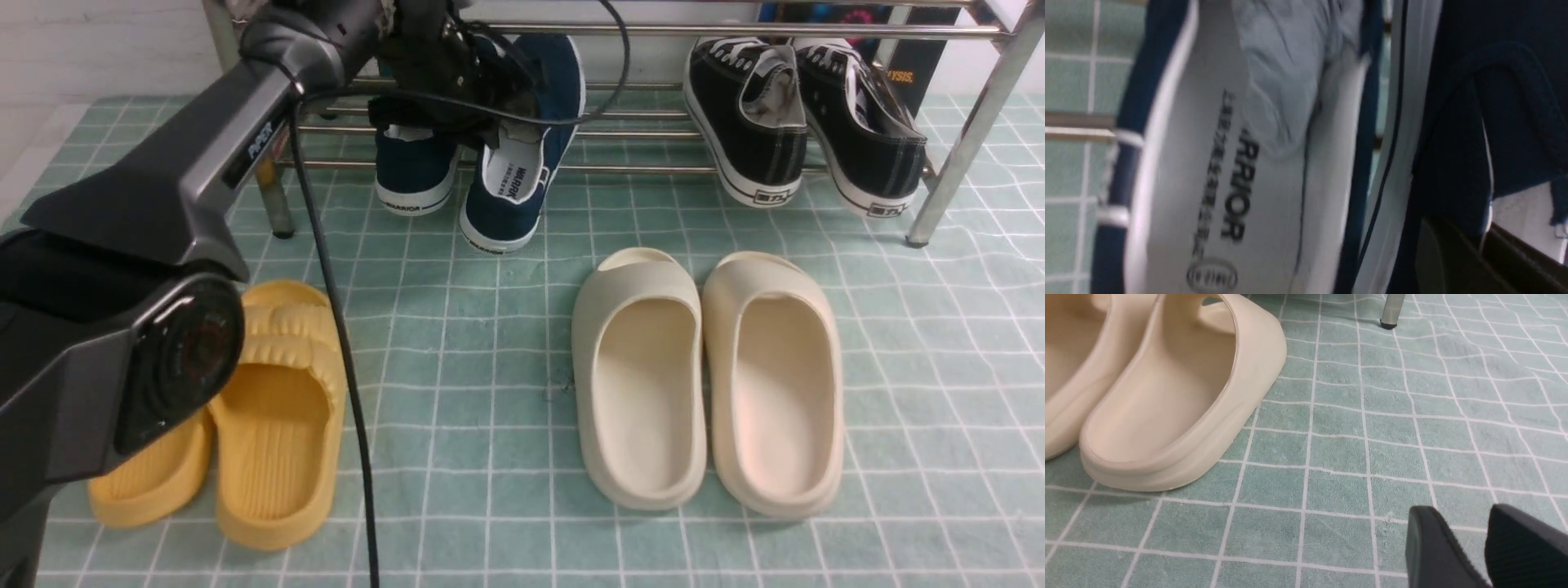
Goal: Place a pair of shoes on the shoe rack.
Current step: Use the left arm to put a shoe into the shoe rack
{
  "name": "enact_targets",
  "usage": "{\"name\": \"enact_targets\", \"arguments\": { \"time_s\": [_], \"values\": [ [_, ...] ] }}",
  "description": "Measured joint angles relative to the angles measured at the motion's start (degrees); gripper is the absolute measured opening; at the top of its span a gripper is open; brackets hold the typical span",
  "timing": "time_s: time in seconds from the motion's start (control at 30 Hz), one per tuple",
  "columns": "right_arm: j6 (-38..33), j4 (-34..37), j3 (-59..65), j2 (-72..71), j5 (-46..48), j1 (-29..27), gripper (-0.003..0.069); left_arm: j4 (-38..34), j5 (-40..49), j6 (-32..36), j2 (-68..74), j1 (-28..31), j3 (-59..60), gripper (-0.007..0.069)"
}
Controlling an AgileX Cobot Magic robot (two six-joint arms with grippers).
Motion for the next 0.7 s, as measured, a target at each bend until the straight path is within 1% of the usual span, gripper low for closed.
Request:
{"name": "enact_targets", "arguments": {
  "time_s": [0.07, 0.13, 0.47, 0.6, 0.7],
  "values": [
    [0.0, 0.0, 0.0, 0.0, 0.0, 0.0, 0.0239, -2.5, -1.5, 0.1, 0.7, 0.7, -0.9, 0.0017],
    [0.0, 0.0, 0.0, 0.0, 0.0, 0.0, 0.0239, -3.0, -2.9, 0.2, 1.1, 0.7, -1.0, 0.0017],
    [0.0, 0.0, 0.0, 0.0, 0.0, 0.0, 0.0239, -3.3, -11.3, 0.3, 3.7, 0.8, -1.3, 0.0017],
    [0.0, 0.0, 0.0, 0.0, 0.0, 0.0, 0.0239, -3.3, -13.0, 0.4, 4.2, 0.8, -1.3, 0.0017],
    [0.0, 0.0, 0.0, 0.0, 0.0, 0.0, 0.0239, -3.3, -13.6, 0.5, 4.4, 0.8, -1.4, 0.0031]
  ]
}}
